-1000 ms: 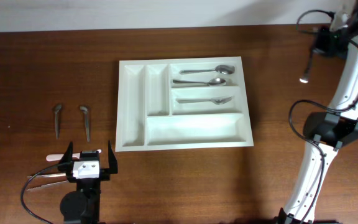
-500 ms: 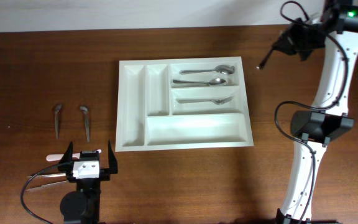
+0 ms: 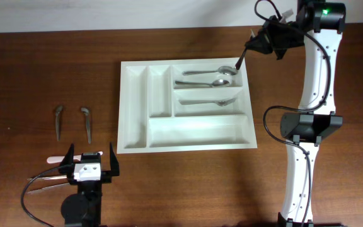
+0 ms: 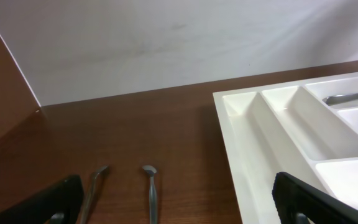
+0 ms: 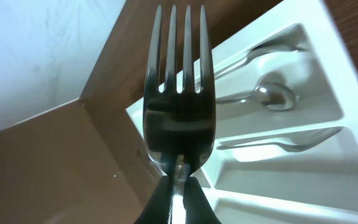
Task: Pack container
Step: 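Lift the fork and carry it over the tray's middle compartment, then lower the fork beside the first fork and open the right gripper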
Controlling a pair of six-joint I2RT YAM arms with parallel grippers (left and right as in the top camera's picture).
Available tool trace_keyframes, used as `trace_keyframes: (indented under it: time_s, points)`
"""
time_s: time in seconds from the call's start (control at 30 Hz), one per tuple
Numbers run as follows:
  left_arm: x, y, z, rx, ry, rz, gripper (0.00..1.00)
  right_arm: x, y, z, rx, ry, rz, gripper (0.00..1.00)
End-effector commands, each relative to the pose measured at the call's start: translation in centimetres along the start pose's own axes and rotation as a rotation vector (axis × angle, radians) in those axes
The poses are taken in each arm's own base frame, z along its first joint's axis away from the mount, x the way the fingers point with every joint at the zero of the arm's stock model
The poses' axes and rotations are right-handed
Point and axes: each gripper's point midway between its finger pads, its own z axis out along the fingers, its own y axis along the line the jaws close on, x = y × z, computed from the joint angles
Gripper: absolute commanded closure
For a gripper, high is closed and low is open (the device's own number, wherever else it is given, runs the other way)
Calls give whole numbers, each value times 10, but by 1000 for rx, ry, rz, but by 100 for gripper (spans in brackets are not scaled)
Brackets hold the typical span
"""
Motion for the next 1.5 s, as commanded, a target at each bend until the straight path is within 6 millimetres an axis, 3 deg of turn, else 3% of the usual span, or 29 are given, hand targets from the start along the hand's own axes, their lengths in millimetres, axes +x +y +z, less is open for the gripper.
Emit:
trace_keyframes:
  time_s: [0.0, 0.3, 0.43, 0.7, 0.9, 1.13, 1.47]
  points:
    - [1, 3, 0, -18, -1, -10, 1, 35, 37, -4, -27, 14, -28, 96]
    - [1, 3, 0, -18, -1, -10, 1, 57, 32, 45, 237, -151, 150, 96]
    - [1, 3, 0, -17, -1, -10, 1, 42, 17, 43, 337, -351, 305, 96]
    - [1, 3, 0, -18, -1, -10, 1, 29, 6, 36, 326, -515, 606, 96]
    - [1, 3, 0, -17, -1, -10, 1, 30, -13, 48, 396, -511, 669, 96]
    - [2, 3, 0, -18, -1, -10, 1, 49, -31, 78, 484, -453, 755, 96]
    - [1, 3, 0, -18, -1, -10, 1, 62, -49, 95, 582, -413, 732, 96]
